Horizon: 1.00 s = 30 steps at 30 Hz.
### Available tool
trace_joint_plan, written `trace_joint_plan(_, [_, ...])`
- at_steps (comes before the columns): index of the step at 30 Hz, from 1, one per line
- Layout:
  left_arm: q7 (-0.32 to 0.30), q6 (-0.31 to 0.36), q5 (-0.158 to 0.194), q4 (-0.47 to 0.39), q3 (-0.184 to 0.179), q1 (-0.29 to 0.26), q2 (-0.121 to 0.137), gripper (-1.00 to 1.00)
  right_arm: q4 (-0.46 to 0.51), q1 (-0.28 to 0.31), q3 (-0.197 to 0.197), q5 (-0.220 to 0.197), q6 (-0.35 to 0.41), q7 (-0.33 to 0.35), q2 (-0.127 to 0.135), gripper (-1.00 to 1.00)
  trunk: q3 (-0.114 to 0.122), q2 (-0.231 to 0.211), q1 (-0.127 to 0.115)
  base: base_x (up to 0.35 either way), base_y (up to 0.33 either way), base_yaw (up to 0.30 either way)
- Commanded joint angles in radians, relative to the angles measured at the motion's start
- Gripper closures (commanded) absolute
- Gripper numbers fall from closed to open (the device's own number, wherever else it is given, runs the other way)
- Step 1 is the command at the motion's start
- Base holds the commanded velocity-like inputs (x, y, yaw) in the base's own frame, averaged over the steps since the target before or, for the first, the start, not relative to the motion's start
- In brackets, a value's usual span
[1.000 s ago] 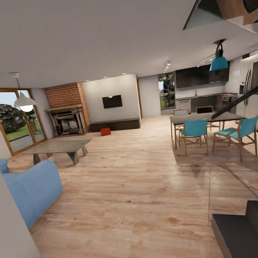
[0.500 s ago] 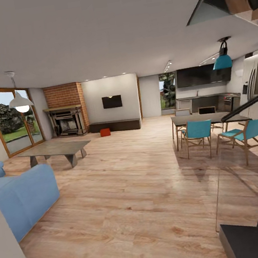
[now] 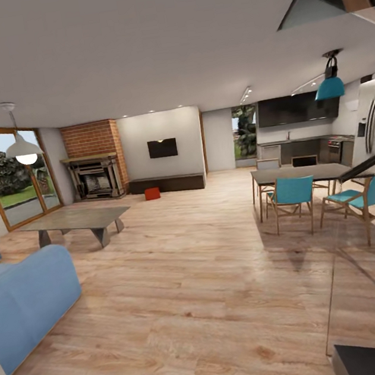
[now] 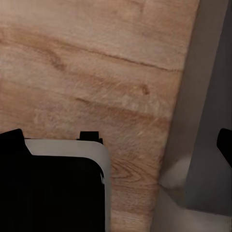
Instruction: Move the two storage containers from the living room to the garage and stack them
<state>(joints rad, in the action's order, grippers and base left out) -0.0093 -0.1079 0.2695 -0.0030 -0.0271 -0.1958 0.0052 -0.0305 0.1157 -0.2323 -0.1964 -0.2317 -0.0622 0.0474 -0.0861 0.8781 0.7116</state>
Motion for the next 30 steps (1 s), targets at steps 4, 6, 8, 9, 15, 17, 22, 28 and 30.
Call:
trace_joint_plan(4, [-0.001, -0.004, 0.008, 0.001, -0.004, -0.001, 0.002, -1.0, -0.003, 0.001, -0.009, -0.009, -0.006, -0.001, 0.0, -1.0, -0.002, 0.001, 0.001, 0.323, 0.0, 0.0])
trace_joint_plan(6, [0.0, -0.004, 0.008, 0.001, -0.004, -0.001, 0.003, -1.0, -0.003, 0.002, -0.009, -0.009, -0.006, -0.001, 0.001, -1.0, -0.002, 0.001, 0.001, 0.323, 0.0, 0.0])
trace_joint_plan(8, [0.0, -0.004, 0.008, 0.001, -0.003, -0.001, 0.004, -1.0, -0.003, 0.002, -0.009, -0.009, -0.005, -0.001, 0.001, -1.0, -0.002, 0.001, 0.001, 0.323, 0.0, 0.0])
trace_joint_plan(9, [0.0, -0.004, 0.008, 0.001, -0.003, -0.001, 0.004, -1.0, -0.003, 0.002, -0.01, -0.009, -0.005, -0.001, 0.0, -1.0, -0.002, 0.001, 0.001, 0.323, 0.0, 0.0])
trace_joint_plan(15, [0.0, -0.004, 0.008, 0.001, -0.003, -0.001, 0.003, -1.0, -0.003, 0.002, -0.01, -0.008, -0.005, -0.002, 0.0, -1.0, -0.002, 0.001, 0.001, 0.323, 0.0, 0.0])
trace_joint_plan(17, [0.0, -0.004, 0.008, 0.001, -0.002, -0.001, 0.003, -1.0, -0.002, 0.001, -0.01, -0.007, -0.003, -0.002, 0.001, -1.0, -0.002, 0.001, 0.001, 0.323, 0.0, 0.0])
trace_joint_plan(22, [0.0, -0.004, 0.008, 0.001, -0.002, -0.001, 0.002, -1.0, -0.002, 0.002, -0.013, -0.005, 0.007, -0.01, 0.0, -1.0, -0.002, 0.001, 0.001, 0.323, 0.0, 0.0])
trace_joint_plan(28, [0.0, -0.006, 0.008, 0.001, -0.002, -0.001, 0.002, -1.0, -0.002, 0.002, -0.014, -0.005, 0.008, -0.011, 0.0, -1.0, -0.002, 0.001, 0.001, 0.323, 0.0, 0.0])
trace_joint_plan(30, [0.0, -0.006, 0.008, 0.001, -0.002, -0.001, 0.002, -1.0, -0.002, 0.002, -0.014, -0.005, 0.008, -0.011, 0.0, -1.0, -0.002, 0.001, 0.001, 0.323, 0.0, 0.0])
